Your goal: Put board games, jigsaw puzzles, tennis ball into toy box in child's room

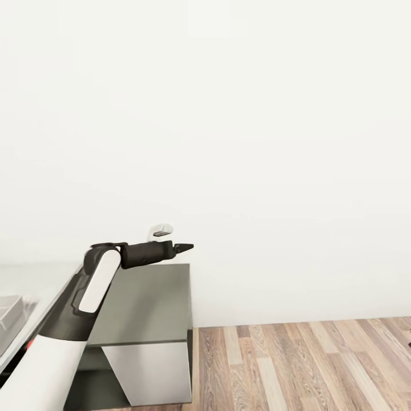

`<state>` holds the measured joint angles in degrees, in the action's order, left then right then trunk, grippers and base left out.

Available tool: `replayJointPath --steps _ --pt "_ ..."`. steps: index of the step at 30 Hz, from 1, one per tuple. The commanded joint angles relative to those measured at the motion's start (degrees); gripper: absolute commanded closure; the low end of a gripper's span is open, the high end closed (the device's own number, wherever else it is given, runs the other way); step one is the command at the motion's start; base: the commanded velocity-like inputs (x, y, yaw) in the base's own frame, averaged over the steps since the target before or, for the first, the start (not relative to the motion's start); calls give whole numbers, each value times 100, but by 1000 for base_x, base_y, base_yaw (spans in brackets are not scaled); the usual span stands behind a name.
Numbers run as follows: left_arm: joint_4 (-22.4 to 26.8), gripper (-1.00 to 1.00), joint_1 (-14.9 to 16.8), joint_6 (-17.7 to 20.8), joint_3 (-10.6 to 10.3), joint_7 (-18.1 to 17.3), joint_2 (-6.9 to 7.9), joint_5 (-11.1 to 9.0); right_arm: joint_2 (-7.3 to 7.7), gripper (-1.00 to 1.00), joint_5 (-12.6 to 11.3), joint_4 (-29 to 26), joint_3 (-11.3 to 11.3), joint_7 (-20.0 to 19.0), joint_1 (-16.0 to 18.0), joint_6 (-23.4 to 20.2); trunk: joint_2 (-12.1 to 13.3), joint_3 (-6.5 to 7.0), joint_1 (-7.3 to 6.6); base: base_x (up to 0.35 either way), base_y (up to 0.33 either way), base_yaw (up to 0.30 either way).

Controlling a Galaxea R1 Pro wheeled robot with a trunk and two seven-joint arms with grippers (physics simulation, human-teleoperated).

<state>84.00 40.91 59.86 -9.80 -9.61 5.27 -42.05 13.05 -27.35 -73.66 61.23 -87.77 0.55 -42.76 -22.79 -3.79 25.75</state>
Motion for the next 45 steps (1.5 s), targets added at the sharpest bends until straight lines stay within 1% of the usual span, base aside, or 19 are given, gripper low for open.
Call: replayJointPath --steps 1,3,5,9,10,12,13,17,20,21,27,28,29,32,33,36,37,41,45 --pt "3 -100 0 11 12 -59 30 56 -2 -100 -3 -4 1 10 6 -59 -13 -8 4 -2 -1 -96" --pt "3 -100 -13 10 51 -59 76 56 -8 -100 -4 -12 -8 91 3 -59 -13 -2 4 -1 -1 -69" --pt "0 -100 -32 9 123 -59 148 56 -20 -100 17 -13 -91 309 4 -56 -13 1 4 -1 0 -35" --pt "-4 -100 -70 9 184 -59 246 56 -54 -100 162 -7 -435 776 5 -43 -13 5 4 0 0 -19" --pt "-5 -100 -113 9 203 -59 295 56 -68 -100 287 1 -693 1049 6 -24 -13 5 4 0 0 -8" --pt "-5 -100 -175 7 217 -59 346 56 -80 -100 436 7 -980 1337 6 40 -13 5 4 0 0 -6" --pt "-6 -100 -242 3 226 -59 396 56 -87 -100 579 21 -1264 1633 7 162 -13 6 4 0 0 -3" --pt "-6 -100 -408 -8 235 -59 458 56 -119 -100 847 164 -1784 2274 7 532 -13 6 4 0 0 -2" --pt "-6 -100 -538 -13 238 -59 479 64 -196 -100 992 423 -2123 2797 7 839 -13 6 4 0 0 0" --pt "-6 -100 -619 -15 239 -59 490 67 -266 -100 1053 684 -2321 3152 7 1054 -13 6 4 0 0 0" --pt "-6 -100 -906 -22 244 -59 535 72 -422 -100 1142 1689 -2791 4117 5 1819 -13 6 4 0 0 0" --pt "-6 -100 -1016 -27 246 -57 553 76 -445 -100 1152 1950 -2955 4384 6 2043 -13 6 4 0 0 0" --pt "-8 -100 -1070 -28 247 -55 560 79 -454 -100 1154 2051 -3040 4507 8 2133 -13 6 4 0 0 0" --pt "-11 -100 -1183 -34 255 -53 570 88 -472 -100 1159 2271 -3329 4861 15 2328 -13 6 4 0 0 0" --pt "-14 -100 -1329 -56 279 -50 577 99 -477 -100 1161 2339 -3453 5026 17 2378 -13 6 4 0 0 0" --pt "-19 -100 -1542 -131 308 -43 583 116 -486 -100 1166 2519 -3756 5475 21 2476 -13 6 4 0 0 0" --pt "-25 -100 -1689 -241 319 -39 585 125 -498 -100 1172 2659 -3945 5841 22 2513 -13 6 4 0 0 0" --pt "-48 -100 -1972 -558 309 -35 587 148 -519 -100 1180 2947 -4253 6631 25 2606 -13 6 4 0 0 0" --pt "-68 -100 -2239 -826 290 -33 586 262 -587 -100 1175 3203 -4449 7277 25 2893 -13 6 4 0 0 0"
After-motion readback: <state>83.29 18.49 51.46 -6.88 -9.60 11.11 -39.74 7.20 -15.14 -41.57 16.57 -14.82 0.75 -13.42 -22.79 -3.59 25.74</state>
